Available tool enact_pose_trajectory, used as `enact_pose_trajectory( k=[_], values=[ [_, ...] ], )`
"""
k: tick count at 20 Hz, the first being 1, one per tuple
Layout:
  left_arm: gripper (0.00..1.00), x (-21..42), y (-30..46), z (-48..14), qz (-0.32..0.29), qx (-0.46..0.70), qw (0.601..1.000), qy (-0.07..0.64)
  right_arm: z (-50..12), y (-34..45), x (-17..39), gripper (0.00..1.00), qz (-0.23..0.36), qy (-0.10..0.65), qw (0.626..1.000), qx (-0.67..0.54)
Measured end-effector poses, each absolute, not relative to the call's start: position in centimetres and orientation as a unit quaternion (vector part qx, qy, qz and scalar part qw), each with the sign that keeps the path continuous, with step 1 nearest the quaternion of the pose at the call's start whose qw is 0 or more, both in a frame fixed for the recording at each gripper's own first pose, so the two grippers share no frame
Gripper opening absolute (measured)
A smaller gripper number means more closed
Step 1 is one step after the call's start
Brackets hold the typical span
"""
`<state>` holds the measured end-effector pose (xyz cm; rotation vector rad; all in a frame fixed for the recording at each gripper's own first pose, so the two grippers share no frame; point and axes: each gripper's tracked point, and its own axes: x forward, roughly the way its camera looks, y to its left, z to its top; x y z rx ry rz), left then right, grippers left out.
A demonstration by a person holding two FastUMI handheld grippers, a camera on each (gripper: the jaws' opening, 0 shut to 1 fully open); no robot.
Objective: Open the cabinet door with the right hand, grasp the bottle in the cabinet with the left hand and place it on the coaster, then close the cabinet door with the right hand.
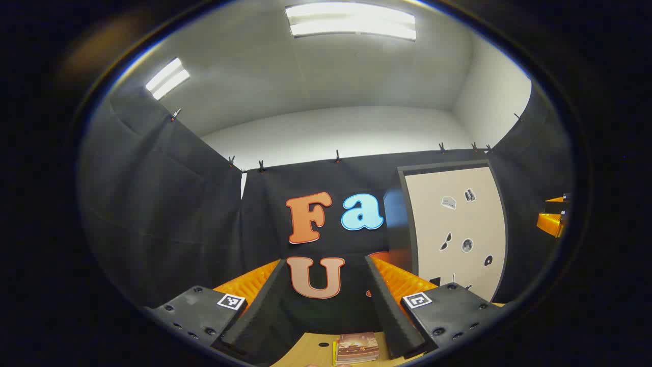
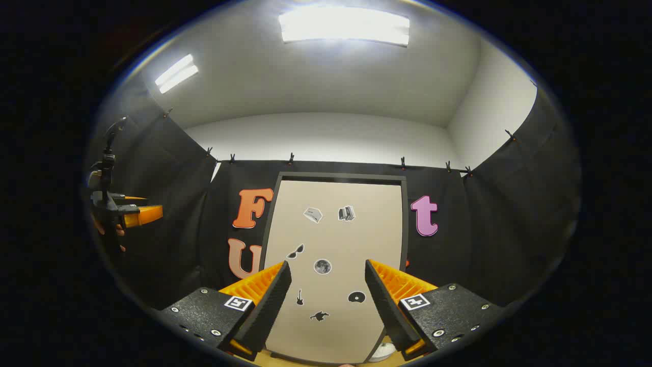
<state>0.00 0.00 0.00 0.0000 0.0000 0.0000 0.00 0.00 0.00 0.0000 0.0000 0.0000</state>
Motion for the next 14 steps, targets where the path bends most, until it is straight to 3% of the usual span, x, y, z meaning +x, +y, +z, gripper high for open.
enact_pose_trajectory(
  k=[7,9,11,12,14],
  values=[
    [0.97,0.8,0.1,-1.0,0.005,0.005,1.000,0.007,-0.9,0.2,0.7,0.90,0.005,0.008,1.000,0.004],
    [0.94,1.0,0.2,-1.3,0.007,0.007,1.000,0.008,-1.4,0.3,1.2,0.90,0.007,0.011,1.000,0.007],
    [0.99,1.4,0.2,-1.8,0.008,0.009,1.000,0.008,-1.9,0.6,1.6,0.90,0.010,0.018,1.000,0.008],
    [0.94,1.5,0.2,-2.1,0.008,0.010,1.000,0.010,-2.3,0.8,1.8,0.91,0.012,0.022,1.000,0.008],
    [0.94,1.7,0.1,-2.5,0.007,0.007,1.000,0.014,-2.9,1.5,2.3,0.93,0.018,0.029,0.999,0.008]
  ],
)
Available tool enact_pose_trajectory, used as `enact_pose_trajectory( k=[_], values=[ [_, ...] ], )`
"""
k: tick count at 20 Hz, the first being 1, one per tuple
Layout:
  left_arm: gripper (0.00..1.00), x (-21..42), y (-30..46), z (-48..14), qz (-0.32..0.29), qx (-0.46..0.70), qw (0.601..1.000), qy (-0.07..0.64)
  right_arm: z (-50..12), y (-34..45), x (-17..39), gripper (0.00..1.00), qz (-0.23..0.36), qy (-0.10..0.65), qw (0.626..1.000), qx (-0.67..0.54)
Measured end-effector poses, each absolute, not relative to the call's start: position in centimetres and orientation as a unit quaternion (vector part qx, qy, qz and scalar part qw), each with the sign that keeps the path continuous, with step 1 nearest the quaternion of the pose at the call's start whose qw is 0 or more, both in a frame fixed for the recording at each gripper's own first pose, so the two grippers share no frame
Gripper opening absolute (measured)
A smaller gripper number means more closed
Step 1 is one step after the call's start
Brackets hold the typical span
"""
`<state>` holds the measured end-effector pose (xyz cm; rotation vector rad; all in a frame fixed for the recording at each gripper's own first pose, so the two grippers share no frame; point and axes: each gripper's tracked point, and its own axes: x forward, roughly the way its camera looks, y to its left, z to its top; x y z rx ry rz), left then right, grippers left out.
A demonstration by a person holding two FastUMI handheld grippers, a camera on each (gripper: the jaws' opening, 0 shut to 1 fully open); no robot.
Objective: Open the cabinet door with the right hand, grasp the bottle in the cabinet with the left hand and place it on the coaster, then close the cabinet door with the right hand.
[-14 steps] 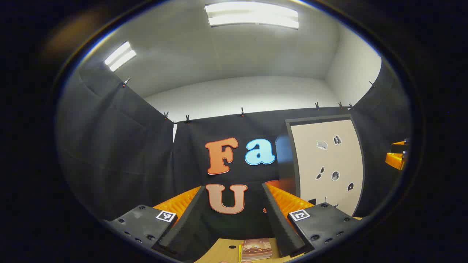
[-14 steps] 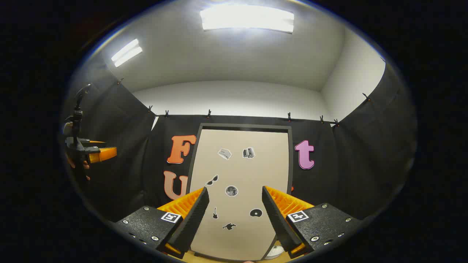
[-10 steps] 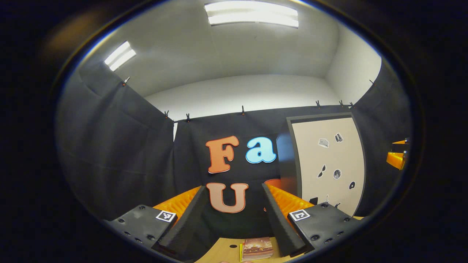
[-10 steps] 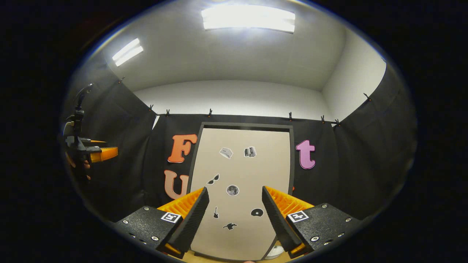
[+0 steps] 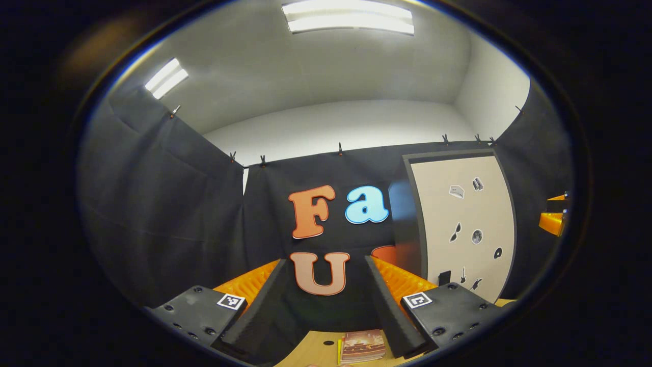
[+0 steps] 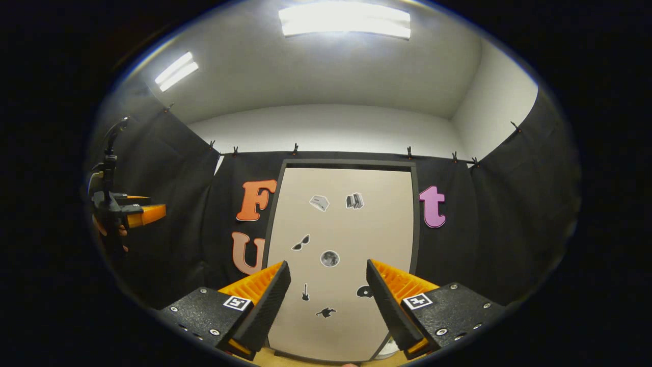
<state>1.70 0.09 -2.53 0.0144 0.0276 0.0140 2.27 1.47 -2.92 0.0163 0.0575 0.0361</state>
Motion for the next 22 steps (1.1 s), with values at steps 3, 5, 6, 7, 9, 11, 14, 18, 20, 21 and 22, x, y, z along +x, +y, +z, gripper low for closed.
enact_pose_trajectory(
  k=[3,5,6,7,9,11,14,18,20,21,22],
  values=[
    [0.94,1.9,0.6,-3.2,0.011,0.008,1.000,0.015,-4.0,2.7,2.8,0.94,0.029,0.036,0.999,0.008],
    [0.94,1.9,0.9,-3.7,0.013,0.010,1.000,0.020,-5.0,3.6,3.4,0.94,0.036,0.044,0.998,0.010],
    [0.94,1.9,1.2,-3.9,0.014,0.010,1.000,0.021,-5.6,4.2,3.8,0.94,0.040,0.049,0.998,0.012],
    [0.94,1.8,1.3,-4.2,0.015,0.011,1.000,0.022,-6.1,4.8,4.1,0.94,0.045,0.054,0.997,0.015],
    [0.94,1.8,1.9,-4.6,0.018,0.011,1.000,0.023,-7.6,6.3,5.0,0.93,0.056,0.068,0.996,0.021],
    [0.94,1.7,2.6,-5.1,0.021,0.013,0.999,0.025,-9.5,8.0,6.1,0.93,0.068,0.088,0.993,0.026],
    [0.94,1.4,3.7,-5.8,0.025,0.015,0.999,0.027,-13.1,10.8,8.0,0.92,0.086,0.127,0.988,0.029],
    [0.94,0.8,4.9,-6.5,0.027,0.011,0.999,0.027,-17.5,13.8,11.0,0.91,0.095,0.165,0.981,0.027],
    [0.96,0.6,5.9,-7.0,0.032,0.015,0.999,0.027,-18.8,14.9,12.3,0.88,0.095,0.171,0.980,0.033],
    [0.96,0.5,6.3,-7.4,0.035,0.018,0.999,0.030,-19.4,15.3,13.1,0.88,0.091,0.174,0.980,0.036],
    [0.93,0.5,6.8,-7.7,0.040,0.018,0.999,0.030,-20.1,15.3,13.8,0.87,0.084,0.178,0.980,0.037]
  ],
)
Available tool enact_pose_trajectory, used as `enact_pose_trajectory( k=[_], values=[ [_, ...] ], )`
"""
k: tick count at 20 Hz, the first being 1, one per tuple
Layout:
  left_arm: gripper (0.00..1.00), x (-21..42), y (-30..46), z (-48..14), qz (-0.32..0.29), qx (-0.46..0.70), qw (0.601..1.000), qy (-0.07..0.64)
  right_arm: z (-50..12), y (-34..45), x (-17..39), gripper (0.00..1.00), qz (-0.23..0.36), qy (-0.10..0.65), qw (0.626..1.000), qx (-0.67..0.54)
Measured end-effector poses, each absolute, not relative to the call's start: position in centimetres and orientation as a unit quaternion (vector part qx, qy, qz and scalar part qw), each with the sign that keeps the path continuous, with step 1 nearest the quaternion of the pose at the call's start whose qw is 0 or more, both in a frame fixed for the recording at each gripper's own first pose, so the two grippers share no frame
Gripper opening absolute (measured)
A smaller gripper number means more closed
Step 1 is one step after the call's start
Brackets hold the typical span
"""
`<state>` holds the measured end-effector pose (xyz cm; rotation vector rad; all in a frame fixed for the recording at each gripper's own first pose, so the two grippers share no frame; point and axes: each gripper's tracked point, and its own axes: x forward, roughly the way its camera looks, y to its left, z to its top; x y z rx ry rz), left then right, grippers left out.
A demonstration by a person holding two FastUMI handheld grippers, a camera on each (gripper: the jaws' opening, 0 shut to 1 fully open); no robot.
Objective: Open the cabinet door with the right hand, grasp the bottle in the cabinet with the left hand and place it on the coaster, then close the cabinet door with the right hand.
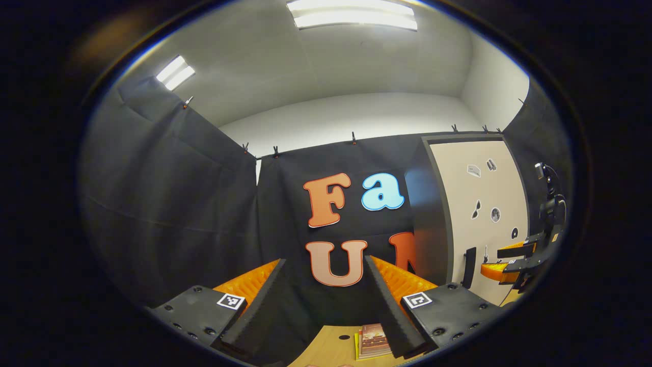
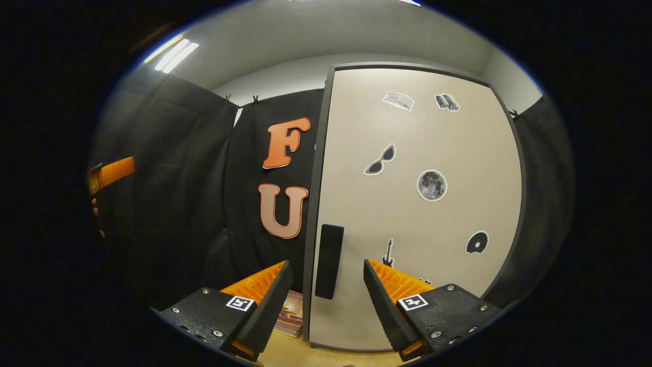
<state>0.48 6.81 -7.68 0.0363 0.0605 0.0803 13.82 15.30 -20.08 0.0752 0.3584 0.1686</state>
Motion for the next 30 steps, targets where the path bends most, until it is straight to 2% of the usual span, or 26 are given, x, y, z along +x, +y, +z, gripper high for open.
enact_pose_trajectory(
  k=[1,2,4,11,13,14,16,17,19,20,23,24,29,30],
  values=[
    [0.97,0.5,7.3,-8.0,0.044,0.018,0.998,0.032,-20.8,15.3,14.6,0.87,0.076,0.180,0.980,0.040],
    [0.94,0.5,7.7,-8.4,0.048,0.018,0.998,0.035,-21.4,15.6,15.2,0.87,0.072,0.185,0.979,0.041],
    [0.97,0.7,8.7,-9.4,0.056,0.016,0.997,0.041,-22.7,15.6,16.7,0.84,0.058,0.199,0.977,0.050],
    [0.97,1.1,10.4,-11.9,0.073,0.012,0.995,0.064,-25.7,16.0,19.5,0.74,0.027,0.224,0.971,0.074],
    [0.94,1.0,10.6,-12.1,0.076,0.015,0.995,0.066,-26.3,16.0,19.8,0.69,0.016,0.229,0.971,0.073],
    [0.97,1.0,10.5,-12.1,0.076,0.016,0.995,0.067,-26.0,16.1,20.0,0.66,0.012,0.223,0.972,0.072],
    [0.97,0.8,10.4,-12.0,0.076,0.017,0.995,0.068,-26.1,16.2,20.2,0.58,0.004,0.222,0.973,0.066],
    [0.94,0.6,10.2,-12.0,0.074,0.016,0.995,0.069,-26.3,16.8,20.0,0.54,0.010,0.228,0.971,0.069],
    [0.97,0.1,9.5,-12.2,0.071,0.016,0.995,0.073,-26.3,16.8,19.9,0.36,0.007,0.230,0.971,0.069],
    [0.97,0.1,9.2,-12.4,0.070,0.018,0.995,0.075,-26.4,16.7,19.8,0.34,0.010,0.231,0.971,0.068],
    [1.00,0.2,8.3,-12.4,0.068,0.020,0.994,0.080,-26.2,16.8,19.4,0.29,0.031,0.233,0.969,0.075],
    [0.94,0.5,8.0,-12.6,0.066,0.020,0.994,0.082,-26.1,16.9,19.1,0.26,0.038,0.234,0.968,0.077],
    [1.00,0.0,5.5,-12.7,0.055,0.015,0.995,0.088,-25.0,17.5,17.2,0.25,0.080,0.220,0.970,0.069],
    [0.97,-0.1,4.9,-12.8,0.051,0.015,0.995,0.089,-24.7,17.3,16.6,0.25,0.089,0.216,0.970,0.070]
  ],
)
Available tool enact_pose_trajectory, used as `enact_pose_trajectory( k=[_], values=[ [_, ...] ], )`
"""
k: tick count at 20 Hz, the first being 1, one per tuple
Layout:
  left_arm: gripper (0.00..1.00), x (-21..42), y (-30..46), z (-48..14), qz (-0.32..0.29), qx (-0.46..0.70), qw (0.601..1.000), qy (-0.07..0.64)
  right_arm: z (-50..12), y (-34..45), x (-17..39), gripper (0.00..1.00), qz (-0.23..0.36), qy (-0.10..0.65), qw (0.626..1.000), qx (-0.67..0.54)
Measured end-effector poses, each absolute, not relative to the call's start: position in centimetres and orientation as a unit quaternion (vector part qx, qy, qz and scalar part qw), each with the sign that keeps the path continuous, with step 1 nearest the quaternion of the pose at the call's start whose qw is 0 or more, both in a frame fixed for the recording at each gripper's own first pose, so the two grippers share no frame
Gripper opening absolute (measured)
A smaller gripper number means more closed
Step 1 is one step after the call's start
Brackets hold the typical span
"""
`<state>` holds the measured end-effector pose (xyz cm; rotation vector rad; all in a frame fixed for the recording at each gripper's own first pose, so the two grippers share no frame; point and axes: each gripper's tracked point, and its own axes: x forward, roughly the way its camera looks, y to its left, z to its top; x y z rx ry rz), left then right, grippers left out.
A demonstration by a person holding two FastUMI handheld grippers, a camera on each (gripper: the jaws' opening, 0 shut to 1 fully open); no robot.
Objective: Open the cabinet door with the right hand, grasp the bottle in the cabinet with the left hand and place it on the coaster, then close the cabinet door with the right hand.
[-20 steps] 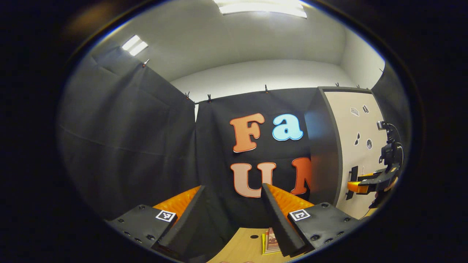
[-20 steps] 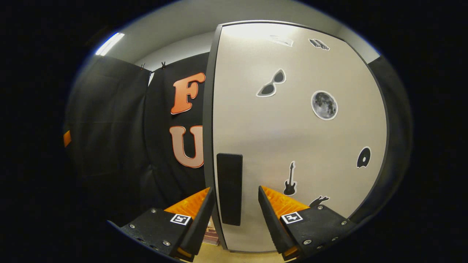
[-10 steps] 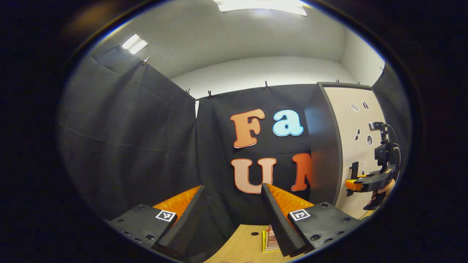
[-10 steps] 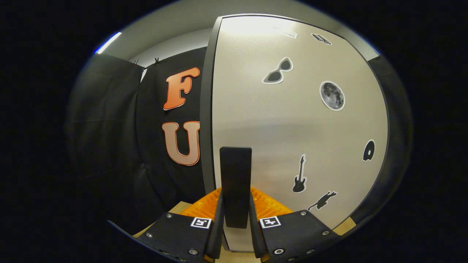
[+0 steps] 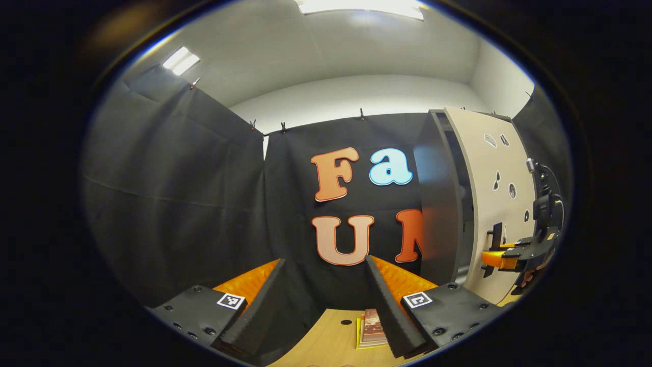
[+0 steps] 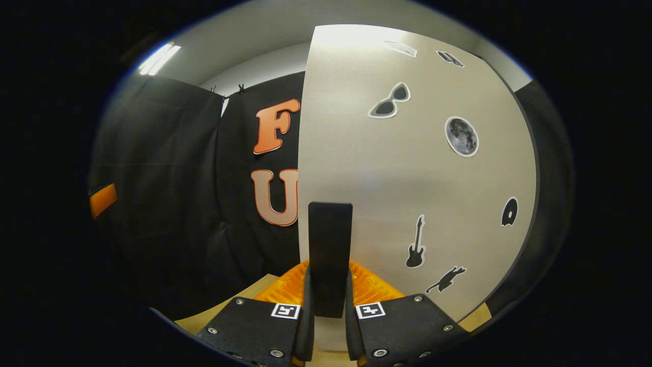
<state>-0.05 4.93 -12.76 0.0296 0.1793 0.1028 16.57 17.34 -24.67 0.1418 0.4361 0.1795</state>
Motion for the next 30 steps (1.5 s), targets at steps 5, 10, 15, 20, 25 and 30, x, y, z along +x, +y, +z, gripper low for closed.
enact_pose_trajectory(
  k=[5,10,15,20,25,30],
  values=[
    [0.97,0.1,1.6,-12.7,0.029,0.011,0.996,0.089,-23.2,16.5,14.0,0.25,0.122,0.193,0.971,0.072],
    [0.97,0.3,-1.2,-13.4,0.010,0.003,0.995,0.097,-22.1,15.7,12.0,0.25,0.140,0.173,0.973,0.069],
    [0.97,0.6,-4.5,-14.7,-0.017,-0.006,0.994,0.111,-20.7,13.8,9.1,0.26,0.147,0.150,0.975,0.075],
    [0.97,0.8,-8.1,-15.4,-0.039,-0.008,0.993,0.114,-19.8,12.0,7.5,0.25,0.142,0.129,0.978,0.080],
    [0.97,1.4,-12.1,-16.7,-0.064,-0.012,0.990,0.124,-19.6,10.1,7.4,0.25,0.122,0.109,0.982,0.089],
    [0.94,1.7,-16.9,-17.5,-0.097,-0.024,0.987,0.127,-19.4,8.8,8.1,0.25,0.088,0.097,0.988,0.081]
  ],
)
